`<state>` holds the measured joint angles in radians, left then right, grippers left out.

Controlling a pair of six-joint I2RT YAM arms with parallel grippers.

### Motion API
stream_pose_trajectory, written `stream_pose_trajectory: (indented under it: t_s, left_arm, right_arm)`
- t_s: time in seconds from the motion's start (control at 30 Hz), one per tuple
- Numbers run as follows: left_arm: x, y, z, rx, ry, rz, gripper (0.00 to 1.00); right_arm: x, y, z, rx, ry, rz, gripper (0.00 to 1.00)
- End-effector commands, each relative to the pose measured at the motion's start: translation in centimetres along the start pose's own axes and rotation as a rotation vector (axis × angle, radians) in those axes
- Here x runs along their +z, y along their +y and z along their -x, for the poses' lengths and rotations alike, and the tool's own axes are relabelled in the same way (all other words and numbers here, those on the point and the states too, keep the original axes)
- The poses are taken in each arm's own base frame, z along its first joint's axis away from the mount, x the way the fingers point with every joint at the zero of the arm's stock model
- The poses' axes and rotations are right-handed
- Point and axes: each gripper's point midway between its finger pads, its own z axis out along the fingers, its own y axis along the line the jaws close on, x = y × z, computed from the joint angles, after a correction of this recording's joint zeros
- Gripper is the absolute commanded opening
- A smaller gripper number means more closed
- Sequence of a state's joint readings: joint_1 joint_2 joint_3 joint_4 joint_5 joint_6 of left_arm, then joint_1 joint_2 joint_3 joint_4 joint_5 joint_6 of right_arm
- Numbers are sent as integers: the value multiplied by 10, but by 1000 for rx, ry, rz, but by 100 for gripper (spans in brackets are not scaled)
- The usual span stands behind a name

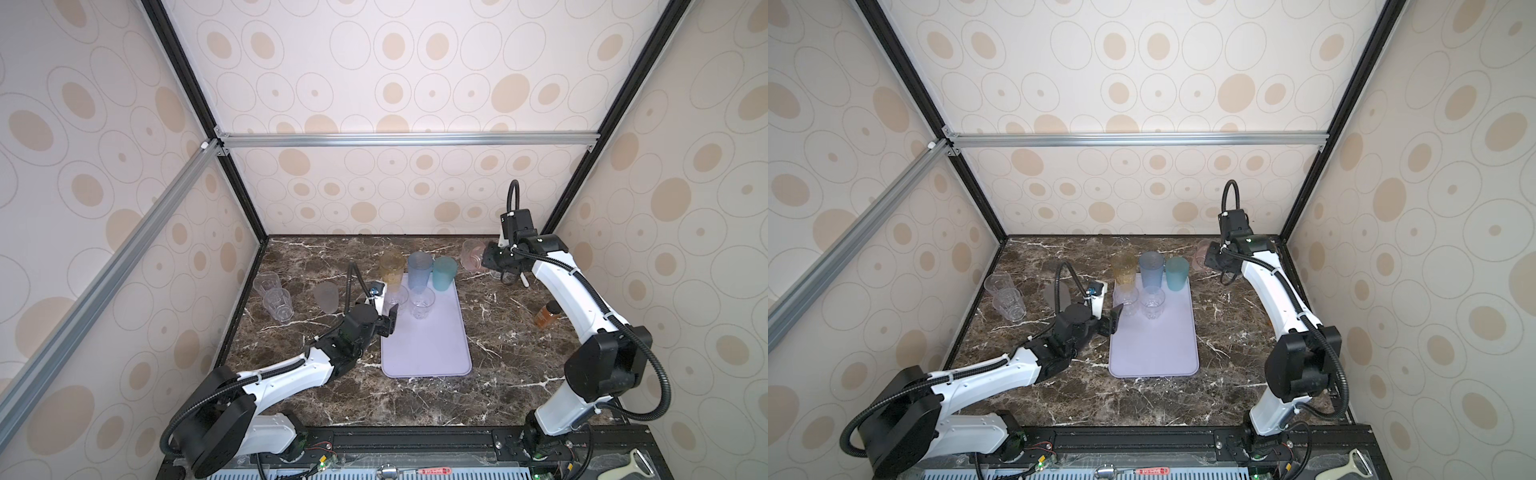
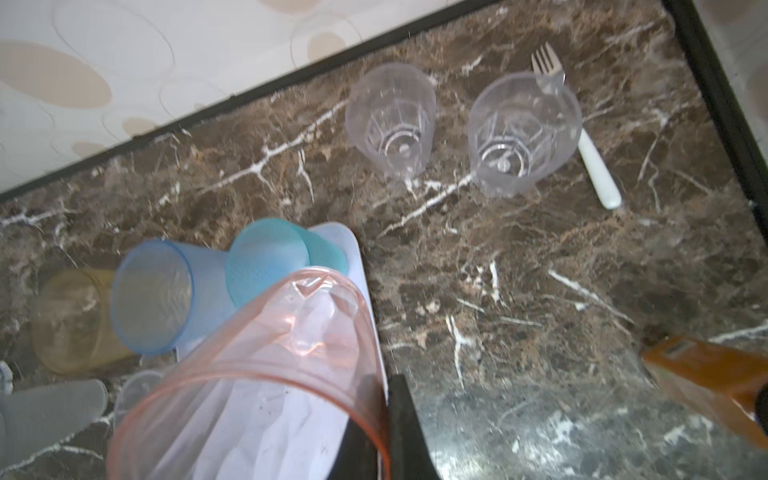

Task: Place the glasses into the tray
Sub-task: 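Carry the pink cup over the tray and lower it beside the teal cup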

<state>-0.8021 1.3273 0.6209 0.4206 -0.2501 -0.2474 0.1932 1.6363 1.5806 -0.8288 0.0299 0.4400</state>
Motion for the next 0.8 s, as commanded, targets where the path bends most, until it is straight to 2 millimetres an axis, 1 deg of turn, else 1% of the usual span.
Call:
stream_pose_trajectory:
  t_s: [0.0,0.07,0.13,0.17,0.23,0.3,0.43,0.57,0.67,0.77]
  left_arm:
    - [10,-34,12,-2,-29,-91,71]
    - [18,-48,5,-4,-5,-118,71]
    - [26,-59,0,0,16,-139,71]
    - [30,-64,-3,2,23,-147,71]
    - [36,-70,-8,4,40,-155,71]
    - [44,-72,-12,11,56,-150,71]
    - [58,-76,-17,34,72,-138,71]
    - [69,-80,-23,56,93,-137,70]
    - [75,-83,-28,63,105,-140,70]
    - [80,-81,-30,79,110,-125,70]
  right_arm:
    - [-2,4,-37,-85,101,-3,4]
    - [3,11,-52,-136,155,-11,3]
    - [12,19,-69,-196,211,-30,1]
    - [20,21,-77,-218,237,-43,1]
    - [35,25,-89,-237,278,-56,0]
    - [48,32,-96,-243,303,-46,0]
    - [69,40,-97,-251,314,-44,0]
    - [91,40,-100,-266,353,-71,0]
    - [100,40,-100,-271,360,-80,0]
    - [103,39,-98,-281,368,-98,0]
